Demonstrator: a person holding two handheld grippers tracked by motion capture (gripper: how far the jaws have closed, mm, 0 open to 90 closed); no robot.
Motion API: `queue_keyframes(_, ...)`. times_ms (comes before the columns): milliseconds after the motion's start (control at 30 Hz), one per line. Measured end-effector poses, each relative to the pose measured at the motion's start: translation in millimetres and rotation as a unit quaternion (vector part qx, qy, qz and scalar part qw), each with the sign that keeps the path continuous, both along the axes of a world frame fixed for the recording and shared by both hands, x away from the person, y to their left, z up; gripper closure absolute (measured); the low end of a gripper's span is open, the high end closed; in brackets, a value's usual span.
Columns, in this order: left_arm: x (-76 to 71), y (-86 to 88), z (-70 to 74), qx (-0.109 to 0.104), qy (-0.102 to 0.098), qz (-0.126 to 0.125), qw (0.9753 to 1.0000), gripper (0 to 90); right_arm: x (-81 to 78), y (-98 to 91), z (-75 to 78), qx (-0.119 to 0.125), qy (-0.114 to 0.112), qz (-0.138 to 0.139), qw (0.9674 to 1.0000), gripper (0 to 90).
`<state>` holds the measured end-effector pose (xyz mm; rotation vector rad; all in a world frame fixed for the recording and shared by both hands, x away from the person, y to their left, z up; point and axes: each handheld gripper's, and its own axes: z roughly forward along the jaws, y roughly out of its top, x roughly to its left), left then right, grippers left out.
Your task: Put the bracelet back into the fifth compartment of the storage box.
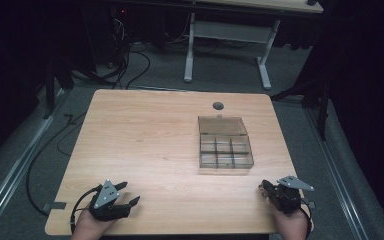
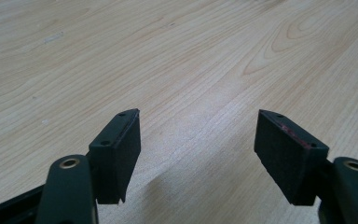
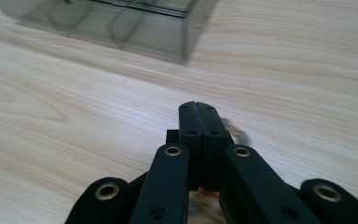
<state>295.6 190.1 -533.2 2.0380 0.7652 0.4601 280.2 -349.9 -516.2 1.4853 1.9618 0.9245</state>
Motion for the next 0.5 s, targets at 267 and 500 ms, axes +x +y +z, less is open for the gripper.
queue_keyframes(267,0.1,-0.3,-0.1,0.001,0.0,0.001,1.0,32.1,-5.1,-30.5,-3.2,0.006,0.014,-0.052,0.9985,90.0)
queue_keyframes(500,0.1,-0.3,-0.1,0.001,0.0,0.001,1.0,32.0,-4.3,-25.8,-7.8,0.004,0.027,-0.039,0.9989,90.0)
